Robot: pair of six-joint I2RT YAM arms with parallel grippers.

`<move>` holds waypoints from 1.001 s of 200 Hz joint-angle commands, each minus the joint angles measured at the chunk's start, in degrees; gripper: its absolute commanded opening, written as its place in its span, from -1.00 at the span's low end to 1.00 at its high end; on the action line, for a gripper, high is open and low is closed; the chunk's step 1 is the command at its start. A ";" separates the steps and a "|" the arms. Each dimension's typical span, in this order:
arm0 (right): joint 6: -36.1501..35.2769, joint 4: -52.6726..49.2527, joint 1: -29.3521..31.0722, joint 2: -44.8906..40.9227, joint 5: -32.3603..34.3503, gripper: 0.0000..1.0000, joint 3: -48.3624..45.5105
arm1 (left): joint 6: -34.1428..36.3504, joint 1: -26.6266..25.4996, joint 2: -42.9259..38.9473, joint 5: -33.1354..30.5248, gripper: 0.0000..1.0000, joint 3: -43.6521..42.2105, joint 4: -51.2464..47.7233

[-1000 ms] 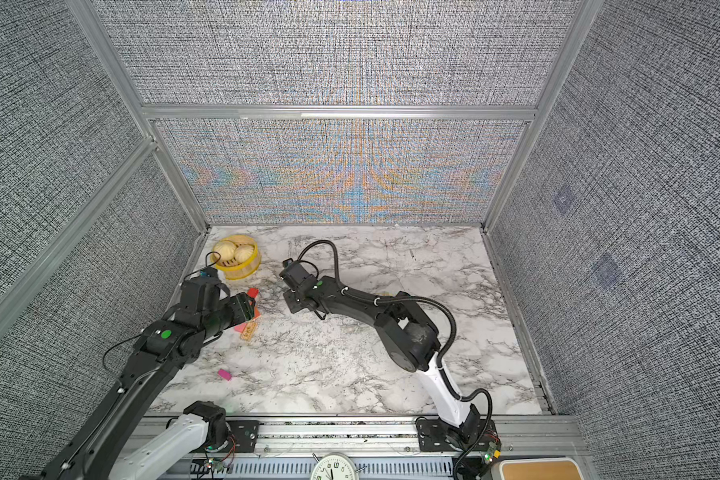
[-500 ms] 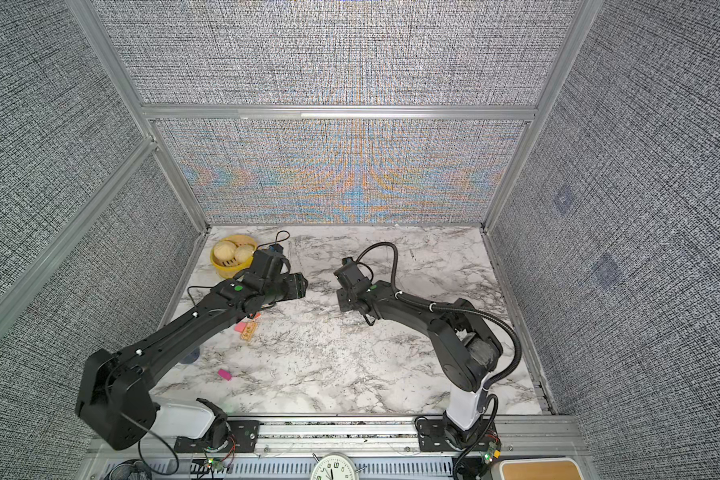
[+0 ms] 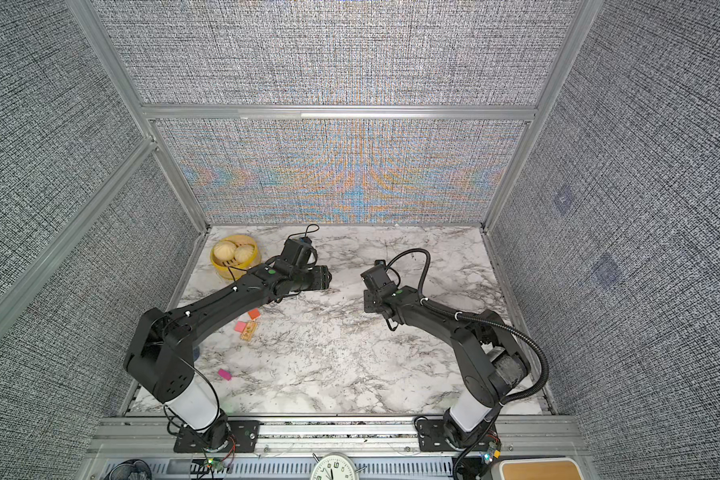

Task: Build the wood block tower

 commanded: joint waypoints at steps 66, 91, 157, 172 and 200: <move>1.49 -1.05 -2.40 3.72 0.58 -0.50 1.87 | 1.79 -0.02 1.56 1.06 0.36 0.36 0.89; 1.55 -1.14 -2.68 4.48 0.53 -0.50 1.99 | 1.95 -0.02 1.62 1.02 0.36 -0.04 1.11; 1.34 -0.79 -3.22 5.21 0.21 -0.49 1.88 | 2.05 -0.02 2.26 1.09 0.36 0.05 1.11; 1.24 -0.99 -3.33 5.31 0.14 -0.48 1.83 | 2.01 -0.02 2.52 1.37 0.36 0.20 1.21; 1.24 -0.78 -3.63 5.31 0.05 -0.44 1.70 | 1.89 -0.02 3.04 1.82 0.36 0.66 1.24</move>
